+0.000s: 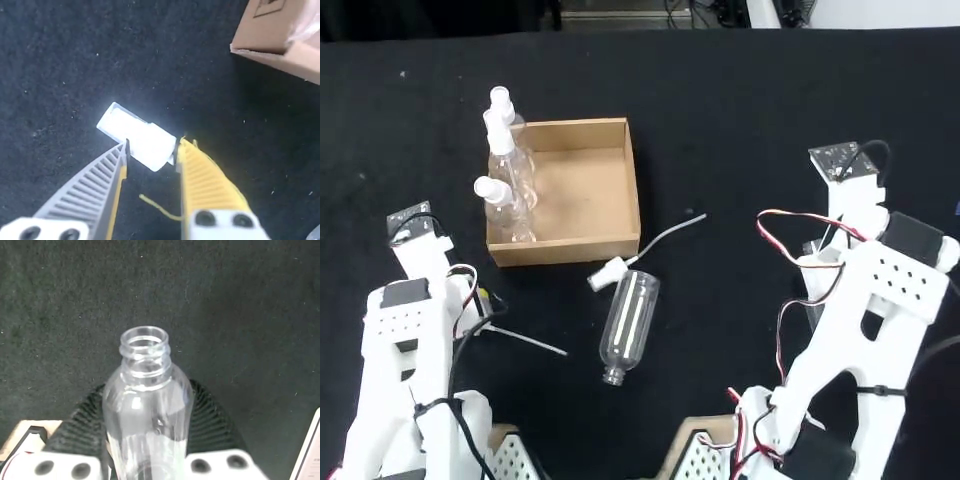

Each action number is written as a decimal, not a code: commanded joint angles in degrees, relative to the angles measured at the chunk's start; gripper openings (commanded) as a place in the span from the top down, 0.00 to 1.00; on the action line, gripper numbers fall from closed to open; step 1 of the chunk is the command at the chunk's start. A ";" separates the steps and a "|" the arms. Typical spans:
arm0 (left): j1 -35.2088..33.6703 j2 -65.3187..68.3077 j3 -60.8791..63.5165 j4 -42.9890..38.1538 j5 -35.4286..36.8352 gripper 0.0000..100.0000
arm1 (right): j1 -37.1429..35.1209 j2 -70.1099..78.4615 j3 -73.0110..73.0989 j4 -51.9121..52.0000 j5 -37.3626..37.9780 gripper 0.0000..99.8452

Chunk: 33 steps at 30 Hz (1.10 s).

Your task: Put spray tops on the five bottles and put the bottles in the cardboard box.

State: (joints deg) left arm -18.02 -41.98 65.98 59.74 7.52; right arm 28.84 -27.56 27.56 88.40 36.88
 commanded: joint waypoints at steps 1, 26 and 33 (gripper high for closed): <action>-2.42 -0.18 -3.82 0.18 -3.25 0.86 | -1.05 -3.30 -0.31 -0.62 0.09 0.99; -22.90 0.26 -15.78 8.88 -25.93 0.74 | -1.05 -3.30 -0.57 -0.97 0.18 0.99; -12.62 0.44 -11.30 6.59 -34.64 0.74 | -1.05 -3.30 -0.40 -0.97 0.18 0.99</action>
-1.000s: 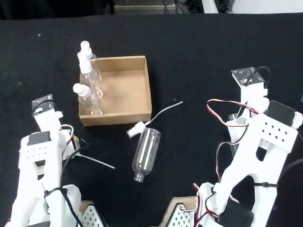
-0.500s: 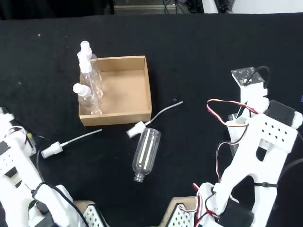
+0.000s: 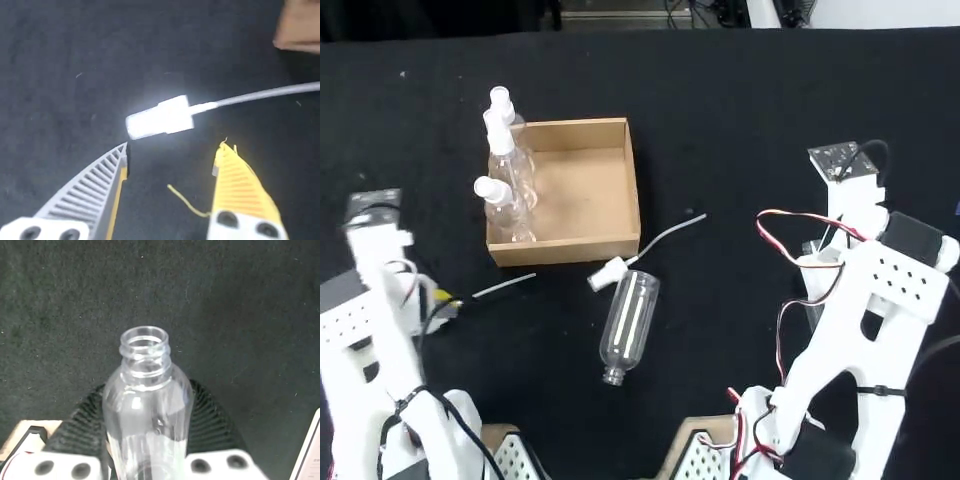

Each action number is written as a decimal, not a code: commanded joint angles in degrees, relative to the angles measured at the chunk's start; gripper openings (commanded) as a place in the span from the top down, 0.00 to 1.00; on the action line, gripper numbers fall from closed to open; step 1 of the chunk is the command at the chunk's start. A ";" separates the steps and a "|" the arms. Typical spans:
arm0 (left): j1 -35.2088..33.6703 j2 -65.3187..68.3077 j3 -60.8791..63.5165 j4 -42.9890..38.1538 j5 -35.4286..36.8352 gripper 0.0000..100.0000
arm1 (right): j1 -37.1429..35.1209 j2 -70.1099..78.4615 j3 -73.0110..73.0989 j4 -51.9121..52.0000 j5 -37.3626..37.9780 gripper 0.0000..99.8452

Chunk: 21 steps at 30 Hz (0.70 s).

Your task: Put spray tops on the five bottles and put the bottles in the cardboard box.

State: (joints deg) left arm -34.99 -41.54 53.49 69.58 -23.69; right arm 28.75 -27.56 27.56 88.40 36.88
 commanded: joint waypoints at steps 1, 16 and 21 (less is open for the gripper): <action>4.26 -0.09 2.68 -5.54 -4.75 0.74 | -0.79 -3.30 -0.40 -0.97 0.18 0.99; -15.25 0.00 15.25 -38.51 -21.98 0.74 | -0.97 -3.30 -0.48 -0.97 0.18 0.99; -15.69 0.00 15.08 -43.78 -17.14 0.74 | -0.97 -3.30 -0.48 -0.79 0.18 0.99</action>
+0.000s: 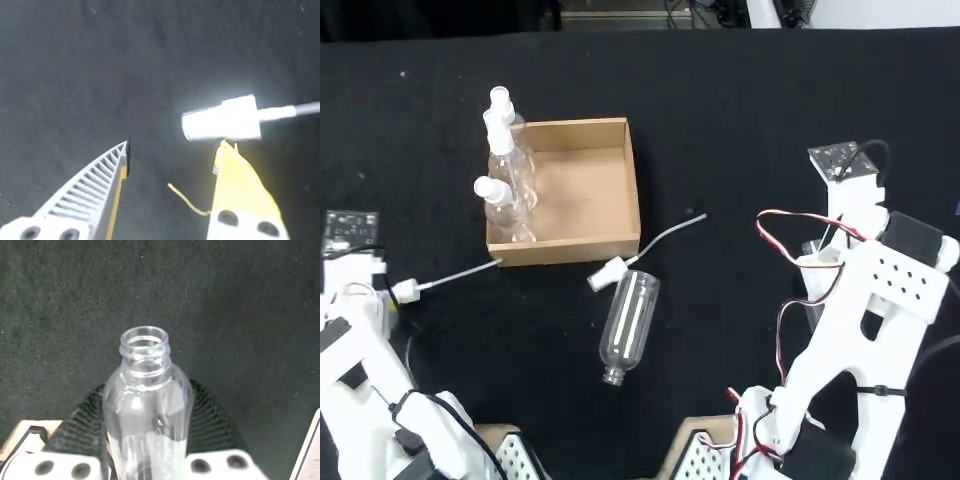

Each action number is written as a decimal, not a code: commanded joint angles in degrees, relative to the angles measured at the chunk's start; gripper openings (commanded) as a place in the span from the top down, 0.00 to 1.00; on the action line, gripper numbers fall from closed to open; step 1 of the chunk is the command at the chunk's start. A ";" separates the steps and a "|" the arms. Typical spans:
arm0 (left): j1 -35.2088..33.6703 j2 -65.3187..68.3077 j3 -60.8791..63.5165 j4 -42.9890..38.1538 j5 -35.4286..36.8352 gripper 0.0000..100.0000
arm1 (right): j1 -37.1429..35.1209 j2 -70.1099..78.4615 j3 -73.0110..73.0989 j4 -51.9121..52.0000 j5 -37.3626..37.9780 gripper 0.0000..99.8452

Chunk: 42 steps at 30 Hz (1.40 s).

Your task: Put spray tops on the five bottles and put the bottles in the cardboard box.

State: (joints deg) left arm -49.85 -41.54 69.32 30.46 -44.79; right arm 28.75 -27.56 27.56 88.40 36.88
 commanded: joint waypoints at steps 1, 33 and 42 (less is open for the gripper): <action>-0.92 0.00 -0.84 -6.07 5.19 0.74 | -0.97 -3.30 -0.48 -0.79 0.18 0.99; 8.04 0.18 -7.43 15.47 71.74 0.73 | -0.97 -2.95 -0.31 -0.97 0.18 0.99; 9.89 15.03 -11.56 13.45 72.00 0.73 | -0.79 -3.03 -0.31 -0.97 0.18 0.99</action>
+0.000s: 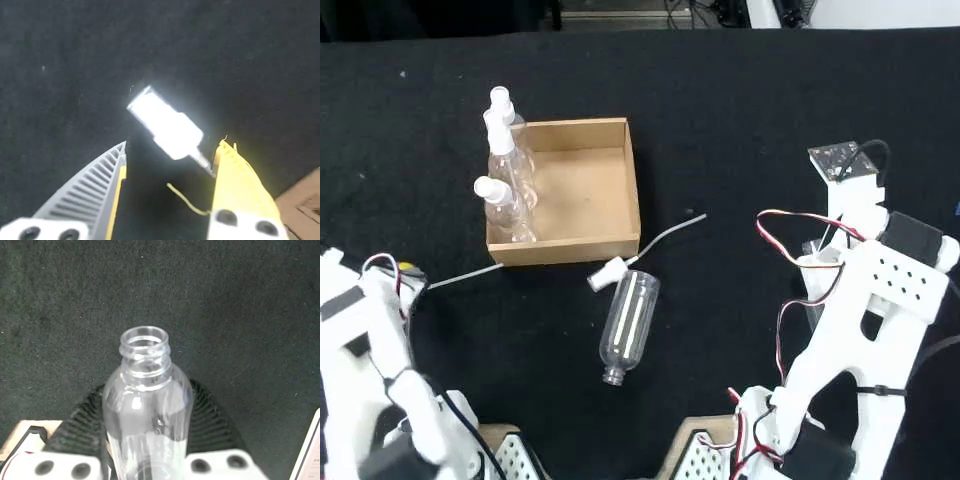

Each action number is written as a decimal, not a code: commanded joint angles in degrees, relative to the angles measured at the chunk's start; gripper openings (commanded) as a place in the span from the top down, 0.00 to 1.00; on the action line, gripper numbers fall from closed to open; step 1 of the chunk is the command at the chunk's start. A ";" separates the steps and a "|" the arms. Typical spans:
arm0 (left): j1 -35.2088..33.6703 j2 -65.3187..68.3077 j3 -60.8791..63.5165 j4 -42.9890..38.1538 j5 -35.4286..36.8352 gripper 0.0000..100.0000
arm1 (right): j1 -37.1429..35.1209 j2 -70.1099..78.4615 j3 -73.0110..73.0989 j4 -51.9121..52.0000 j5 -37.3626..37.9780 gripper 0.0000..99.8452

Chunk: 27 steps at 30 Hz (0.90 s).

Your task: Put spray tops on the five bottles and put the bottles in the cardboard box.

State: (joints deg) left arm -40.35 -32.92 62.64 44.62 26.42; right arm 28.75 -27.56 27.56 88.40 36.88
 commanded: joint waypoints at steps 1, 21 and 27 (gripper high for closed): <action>0.40 8.53 -5.93 -0.70 0.79 0.73 | -0.79 -3.03 -0.31 -0.97 0.18 0.99; -3.38 18.46 -26.07 18.37 -21.19 0.96 | -0.97 -3.12 -0.40 -0.70 0.00 0.99; -7.08 18.11 -30.81 19.43 -37.36 0.97 | -0.97 -3.38 -1.71 -0.53 -0.53 0.99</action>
State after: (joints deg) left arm -45.01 -14.20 37.32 63.34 -1.71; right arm 28.75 -27.56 27.56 88.40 36.88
